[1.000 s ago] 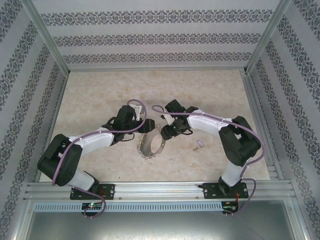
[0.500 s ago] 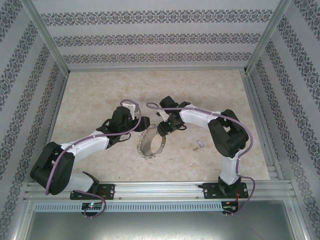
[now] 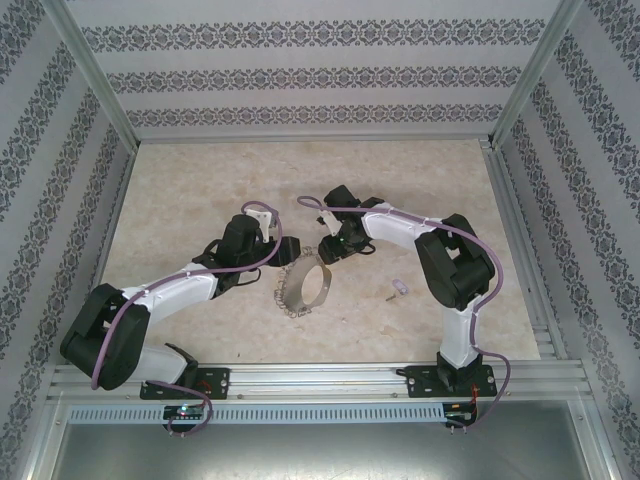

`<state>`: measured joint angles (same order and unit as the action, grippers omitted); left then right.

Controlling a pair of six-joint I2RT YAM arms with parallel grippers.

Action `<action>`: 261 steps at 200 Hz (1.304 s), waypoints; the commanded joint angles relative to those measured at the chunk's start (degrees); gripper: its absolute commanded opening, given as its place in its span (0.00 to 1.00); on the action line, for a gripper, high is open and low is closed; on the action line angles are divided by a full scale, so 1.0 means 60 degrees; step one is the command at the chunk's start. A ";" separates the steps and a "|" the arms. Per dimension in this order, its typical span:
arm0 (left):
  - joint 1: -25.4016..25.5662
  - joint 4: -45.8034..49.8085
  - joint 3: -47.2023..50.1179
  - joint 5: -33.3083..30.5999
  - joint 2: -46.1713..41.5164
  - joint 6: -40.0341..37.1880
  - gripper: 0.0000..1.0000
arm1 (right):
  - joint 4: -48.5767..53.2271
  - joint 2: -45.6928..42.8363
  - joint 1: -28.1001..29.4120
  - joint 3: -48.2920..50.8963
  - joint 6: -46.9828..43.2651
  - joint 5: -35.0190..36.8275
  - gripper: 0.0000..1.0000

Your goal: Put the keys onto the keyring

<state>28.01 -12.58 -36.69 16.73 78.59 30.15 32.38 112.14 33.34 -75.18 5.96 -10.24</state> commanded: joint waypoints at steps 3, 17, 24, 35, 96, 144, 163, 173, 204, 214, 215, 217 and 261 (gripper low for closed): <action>-0.0109 -0.0451 0.0209 0.0580 -0.0136 -0.0078 0.63 | -0.0020 -0.0378 -0.0117 0.0122 -0.0256 -0.0760 0.54; -0.0107 -0.0507 0.0227 0.0774 -0.0129 -0.0046 0.63 | -0.0236 -0.0686 -0.0212 0.0421 -0.0487 -0.1350 0.54; -0.0101 -0.0542 0.0264 0.0823 -0.0127 -0.0009 0.63 | -0.0283 -0.0832 -0.0250 0.0544 -0.0591 -0.1527 0.53; -0.0105 -0.0570 0.0282 0.0876 -0.0131 0.0013 0.63 | -0.0284 -0.0982 -0.0296 0.0653 -0.0754 -0.1800 0.53; -0.0012 -0.0611 0.0098 0.1894 0.0419 -0.0179 0.61 | -0.0482 -0.1005 -0.0340 0.0722 -0.0516 -0.2089 0.50; 0.0965 0.0601 -0.0714 0.1437 0.1171 -0.1698 0.41 | -0.0815 -0.1236 -0.0935 0.1183 0.0569 -0.1650 0.50; 0.1440 0.1122 -0.1146 0.0434 0.1532 -0.2315 0.40 | -0.1079 -0.1494 -0.1330 0.1509 0.1027 -0.1501 0.50; 0.1619 0.1165 -0.1291 0.0036 0.1696 -0.2559 0.39 | -0.1202 -0.1646 -0.1541 0.1681 0.1227 -0.1464 0.50; 0.1923 0.1287 -0.1698 -0.0528 0.2288 -0.3129 0.30 | -0.1569 -0.2043 -0.2054 0.2091 0.1614 -0.1682 0.50; 0.2055 0.1327 -0.1814 -0.0585 0.2501 -0.3289 0.28 | -0.1656 -0.2132 -0.2134 0.2170 0.1681 -0.1788 0.51; 0.2070 0.1331 -0.1820 -0.0596 0.2524 -0.3300 0.27 | -0.1659 -0.2127 -0.2146 0.2164 0.1685 -0.1791 0.51; 0.2099 0.1334 -0.1842 -0.0629 0.2559 -0.3327 0.27 | -0.1653 -0.2153 -0.2156 0.2175 0.1705 -0.1805 0.51; 0.2661 0.1410 -0.2129 -0.1593 0.3212 -0.3808 0.25 | -0.1833 -0.2281 -0.2232 0.2273 0.1758 -0.2055 0.51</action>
<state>42.19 -6.26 -47.62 12.05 96.53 10.90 22.70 100.09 20.23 -62.39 15.29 -20.91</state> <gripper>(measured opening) 0.250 0.506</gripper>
